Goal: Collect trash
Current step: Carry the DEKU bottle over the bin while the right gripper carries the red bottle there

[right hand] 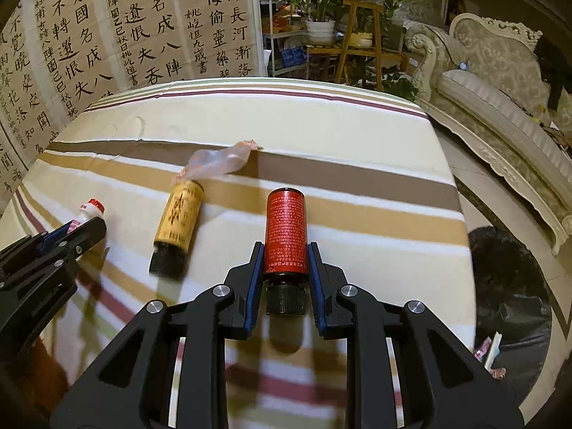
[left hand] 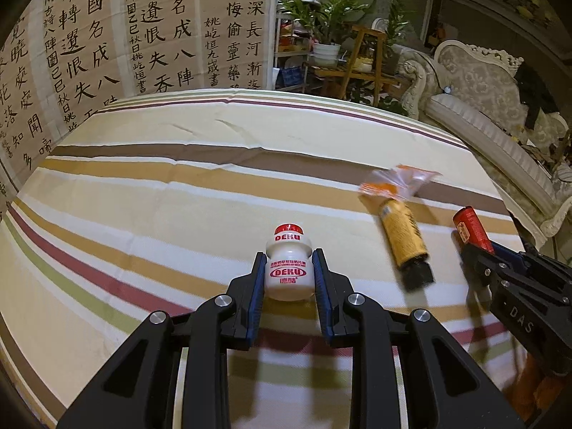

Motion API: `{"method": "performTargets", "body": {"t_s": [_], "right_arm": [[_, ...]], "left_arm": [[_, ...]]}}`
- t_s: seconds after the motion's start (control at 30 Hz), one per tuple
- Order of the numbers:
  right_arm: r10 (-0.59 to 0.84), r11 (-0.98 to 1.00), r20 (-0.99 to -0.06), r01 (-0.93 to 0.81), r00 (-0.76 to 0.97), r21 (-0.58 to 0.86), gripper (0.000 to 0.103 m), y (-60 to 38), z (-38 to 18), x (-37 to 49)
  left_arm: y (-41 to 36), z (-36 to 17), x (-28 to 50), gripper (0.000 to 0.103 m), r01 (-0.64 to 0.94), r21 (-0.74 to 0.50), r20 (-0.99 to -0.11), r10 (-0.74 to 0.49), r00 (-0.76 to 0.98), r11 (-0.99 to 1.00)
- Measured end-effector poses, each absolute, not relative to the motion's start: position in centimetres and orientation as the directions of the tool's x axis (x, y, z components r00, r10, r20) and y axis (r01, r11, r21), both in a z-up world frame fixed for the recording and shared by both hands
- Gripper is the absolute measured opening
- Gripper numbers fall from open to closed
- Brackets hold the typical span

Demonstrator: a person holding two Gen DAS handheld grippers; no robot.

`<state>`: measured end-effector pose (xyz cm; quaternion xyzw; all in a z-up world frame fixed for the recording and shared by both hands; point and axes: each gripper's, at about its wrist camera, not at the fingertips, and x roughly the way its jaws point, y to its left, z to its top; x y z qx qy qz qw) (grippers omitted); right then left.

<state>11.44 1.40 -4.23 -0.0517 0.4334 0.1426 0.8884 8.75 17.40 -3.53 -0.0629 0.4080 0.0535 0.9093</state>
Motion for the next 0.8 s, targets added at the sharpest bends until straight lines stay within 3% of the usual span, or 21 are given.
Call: {"method": "performTargets", "body": {"t_s": [0.8], "right_arm": [[0.199,0.974,-0.731,-0.213,0.652,0.075,0.023,-7.1,-3.6,3.7]], "left_arm": [[8.2,-3.0,4.6,0.027,-0.003,-0.055,-0.723,-0.038,0.690,0.998]]}}
